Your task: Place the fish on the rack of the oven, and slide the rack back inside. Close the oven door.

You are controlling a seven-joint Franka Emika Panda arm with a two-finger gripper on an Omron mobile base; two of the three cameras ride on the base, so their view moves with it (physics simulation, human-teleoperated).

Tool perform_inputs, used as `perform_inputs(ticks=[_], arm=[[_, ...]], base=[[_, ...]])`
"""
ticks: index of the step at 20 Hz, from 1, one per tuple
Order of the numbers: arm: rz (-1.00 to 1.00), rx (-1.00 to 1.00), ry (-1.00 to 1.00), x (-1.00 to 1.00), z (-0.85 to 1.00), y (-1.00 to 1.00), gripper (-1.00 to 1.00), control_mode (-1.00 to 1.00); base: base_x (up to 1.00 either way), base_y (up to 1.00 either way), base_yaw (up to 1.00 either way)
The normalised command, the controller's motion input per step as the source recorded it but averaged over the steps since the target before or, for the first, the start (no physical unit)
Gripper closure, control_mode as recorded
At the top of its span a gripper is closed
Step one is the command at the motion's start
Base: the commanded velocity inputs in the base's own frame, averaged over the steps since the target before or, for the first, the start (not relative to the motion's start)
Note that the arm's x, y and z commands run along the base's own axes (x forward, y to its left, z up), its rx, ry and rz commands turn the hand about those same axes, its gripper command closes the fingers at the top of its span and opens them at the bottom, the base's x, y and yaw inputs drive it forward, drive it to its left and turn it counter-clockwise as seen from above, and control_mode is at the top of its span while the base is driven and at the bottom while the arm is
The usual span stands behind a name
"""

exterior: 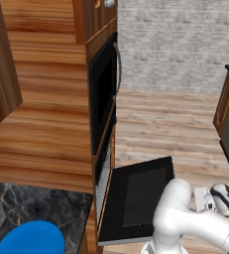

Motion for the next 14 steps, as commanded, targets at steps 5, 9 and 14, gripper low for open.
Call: perform_inputs(ticks=[5, 9, 14], arm=[[0.0, 0.02, 0.0, 0.29, -0.55, -0.25, -1.0, -1.0], [0.0, 0.0, 0.0, 0.34, -0.67, -0.19, -1.0, -1.0], [0.03, 0.0, 0.0, 0.48, -0.65, -0.02, -1.0, -1.0]], base=[[0.0, 0.0, 0.0], [0.0, 0.0, 0.0], [0.0, 0.0, 0.0]])
